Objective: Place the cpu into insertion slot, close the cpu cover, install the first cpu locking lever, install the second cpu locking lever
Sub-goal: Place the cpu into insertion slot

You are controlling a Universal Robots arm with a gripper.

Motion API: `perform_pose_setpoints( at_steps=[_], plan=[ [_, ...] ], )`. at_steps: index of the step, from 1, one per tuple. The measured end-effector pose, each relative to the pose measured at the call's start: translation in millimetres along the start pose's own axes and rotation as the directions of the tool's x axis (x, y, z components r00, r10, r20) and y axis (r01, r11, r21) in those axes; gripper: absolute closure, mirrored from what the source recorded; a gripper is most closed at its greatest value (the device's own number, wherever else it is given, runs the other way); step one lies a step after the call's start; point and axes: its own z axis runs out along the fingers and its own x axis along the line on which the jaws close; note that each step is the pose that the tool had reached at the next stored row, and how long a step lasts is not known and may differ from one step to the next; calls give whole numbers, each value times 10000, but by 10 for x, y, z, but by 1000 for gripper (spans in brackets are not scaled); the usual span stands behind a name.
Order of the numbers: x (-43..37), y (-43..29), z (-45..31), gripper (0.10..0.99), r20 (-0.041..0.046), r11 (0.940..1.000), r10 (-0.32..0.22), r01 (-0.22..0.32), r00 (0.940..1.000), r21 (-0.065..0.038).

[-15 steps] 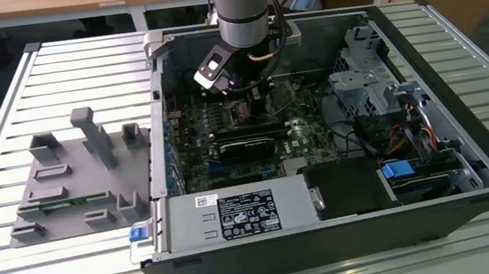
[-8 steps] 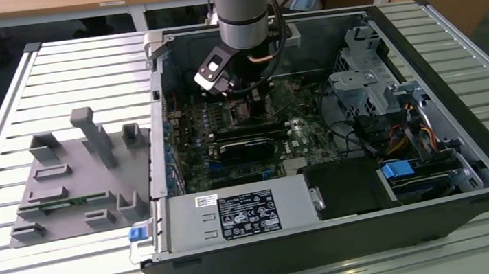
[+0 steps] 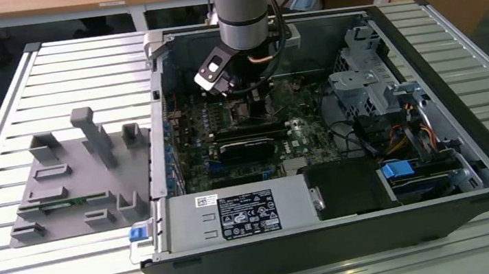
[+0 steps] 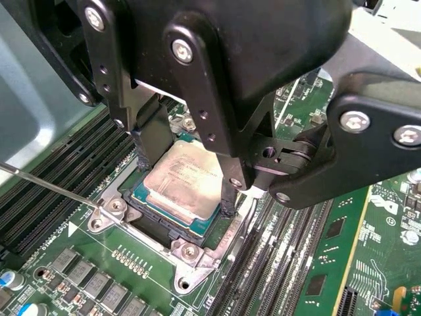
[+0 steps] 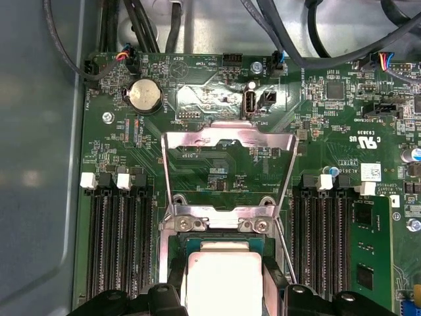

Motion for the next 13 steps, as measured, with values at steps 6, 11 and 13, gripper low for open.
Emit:
perform_pose_setpoints(
  at_steps=[6,11,13],
  plan=[
    [0,0,2,478,0,10000,0,0,10000,0],
    [5,0,5,412,-5,10000,2,-2,10000,-2],
    [10,0,5,412,-6,10000,1,-1,10000,-1]
  ],
)
